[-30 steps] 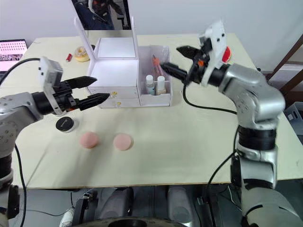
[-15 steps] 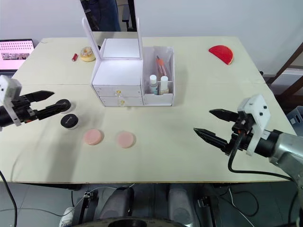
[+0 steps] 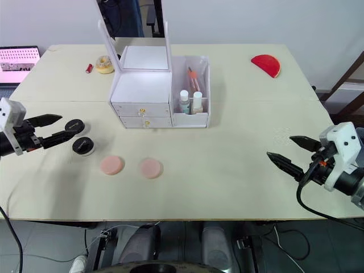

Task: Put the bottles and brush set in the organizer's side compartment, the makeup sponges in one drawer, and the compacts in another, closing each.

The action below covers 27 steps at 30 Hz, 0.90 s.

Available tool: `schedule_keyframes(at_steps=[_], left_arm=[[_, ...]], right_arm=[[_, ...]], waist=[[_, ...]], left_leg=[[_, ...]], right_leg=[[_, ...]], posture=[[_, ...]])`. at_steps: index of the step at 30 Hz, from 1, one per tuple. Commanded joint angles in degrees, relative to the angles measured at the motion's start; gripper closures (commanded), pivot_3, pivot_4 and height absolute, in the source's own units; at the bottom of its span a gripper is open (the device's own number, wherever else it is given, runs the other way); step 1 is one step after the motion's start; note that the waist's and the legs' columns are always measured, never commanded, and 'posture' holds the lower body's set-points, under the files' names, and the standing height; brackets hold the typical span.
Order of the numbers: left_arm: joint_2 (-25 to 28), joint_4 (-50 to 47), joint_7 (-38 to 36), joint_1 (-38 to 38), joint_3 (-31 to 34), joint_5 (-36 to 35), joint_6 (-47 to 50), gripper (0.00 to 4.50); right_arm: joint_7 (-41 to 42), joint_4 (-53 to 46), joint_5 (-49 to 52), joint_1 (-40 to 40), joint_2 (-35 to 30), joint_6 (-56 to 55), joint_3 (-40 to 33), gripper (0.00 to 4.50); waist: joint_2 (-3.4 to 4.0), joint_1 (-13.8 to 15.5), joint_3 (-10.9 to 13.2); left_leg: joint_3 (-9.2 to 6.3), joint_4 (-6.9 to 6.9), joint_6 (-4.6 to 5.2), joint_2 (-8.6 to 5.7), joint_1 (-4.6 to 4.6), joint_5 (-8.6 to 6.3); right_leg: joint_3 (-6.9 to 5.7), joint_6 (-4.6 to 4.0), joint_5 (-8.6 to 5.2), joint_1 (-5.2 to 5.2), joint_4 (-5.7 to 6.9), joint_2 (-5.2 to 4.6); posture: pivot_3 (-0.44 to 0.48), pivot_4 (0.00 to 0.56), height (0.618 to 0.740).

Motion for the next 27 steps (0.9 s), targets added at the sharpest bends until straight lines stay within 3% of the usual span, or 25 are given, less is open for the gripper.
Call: schedule_keyframes(at_steps=[1,7,10,14,17,19,21,23,27], left_arm=[[0.80,-2.58,-0.13,0.31,1.39,-0.12,-0.51,0.00],[0.21,-4.23,1.33,1.10,2.26,0.40,-1.73,0.00],[-0.61,-9.82,2.74,5.40,3.87,-1.46,1.02,0.00],[-10.35,-27.69,17.22,14.45,5.52,-2.71,6.88,0.00],[-16.54,-37.01,26.39,16.45,4.38,-2.67,11.58,0.00],[-23.42,-45.81,34.28,17.87,0.92,-2.71,14.54,0.00],[-33.91,-51.55,46.54,17.29,-5.57,2.64,14.36,0.00],[-40.84,-53.76,54.60,16.83,-10.19,7.80,13.65,0.00],[-45.73,-54.44,59.46,17.17,-17.69,14.22,11.39,0.00]], right_arm=[[-0.25,2.86,-0.97,-4.95,-1.90,-2.05,3.62,0.06],[-2.71,6.34,-3.17,-13.09,-2.42,-1.02,11.90,0.06],[-4.80,4.26,-2.70,-16.13,-2.25,1.68,15.42,0.06],[-9.56,1.97,-0.30,-23.72,1.70,5.33,19.92,0.06],[-11.19,2.22,-0.82,-27.47,3.61,6.12,23.14,0.06],[-12.28,2.71,-0.95,-30.76,5.48,6.50,25.70,0.06],[-12.51,4.03,-1.81,-34.81,7.66,6.00,29.38,0.06],[-12.26,5.06,-2.61,-37.16,9.00,5.47,31.78,0.06],[-11.42,6.17,-3.41,-39.63,10.50,5.05,34.91,0.06]], waist=[[0.00,-0.05,0.00],[0.01,0.34,0.00],[0.02,0.34,0.01],[0.07,0.18,0.03],[-0.03,0.47,0.01],[-0.05,0.70,-0.01],[0.01,0.72,-0.01],[-0.04,0.68,-0.02],[-0.04,0.63,-0.04]], left_leg=[[0.00,0.01,0.00,0.00,0.00,0.00],[-0.01,-0.02,0.00,0.01,-0.03,0.00],[-0.01,-0.05,0.00,0.01,-0.11,0.00],[0.03,-0.06,0.00,0.00,-0.08,0.00],[0.00,0.00,0.00,0.00,-0.08,0.00],[-0.08,0.04,-0.03,0.00,-0.10,0.02],[-0.08,0.15,-0.05,-0.04,0.00,0.03],[-0.10,0.27,-0.07,-0.07,0.08,0.04],[-0.14,0.32,-0.07,-0.07,0.10,0.04]], right_leg=[[0.00,0.00,0.01,0.00,0.01,0.00],[0.00,-0.18,0.11,-0.02,0.04,0.00],[0.00,-0.12,0.07,-0.04,-0.04,0.00],[0.03,-0.06,0.05,-0.04,-0.06,-0.06],[0.02,-0.06,0.07,-0.02,0.01,-0.04],[-0.01,-0.08,0.09,0.00,0.06,-0.01],[0.01,-0.11,0.11,0.20,-0.03,-0.03],[0.01,-0.03,0.18,0.44,-0.10,-0.04],[0.00,-0.05,0.19,0.46,-0.05,0.01]], posture=[[0.000,0.150,0.740],[0.000,0.150,0.740],[0.000,0.150,0.740],[0.000,0.150,0.740],[0.000,0.150,0.740],[0.000,0.150,0.740],[0.000,0.150,0.740],[0.000,0.150,0.740],[0.000,0.150,0.740]])
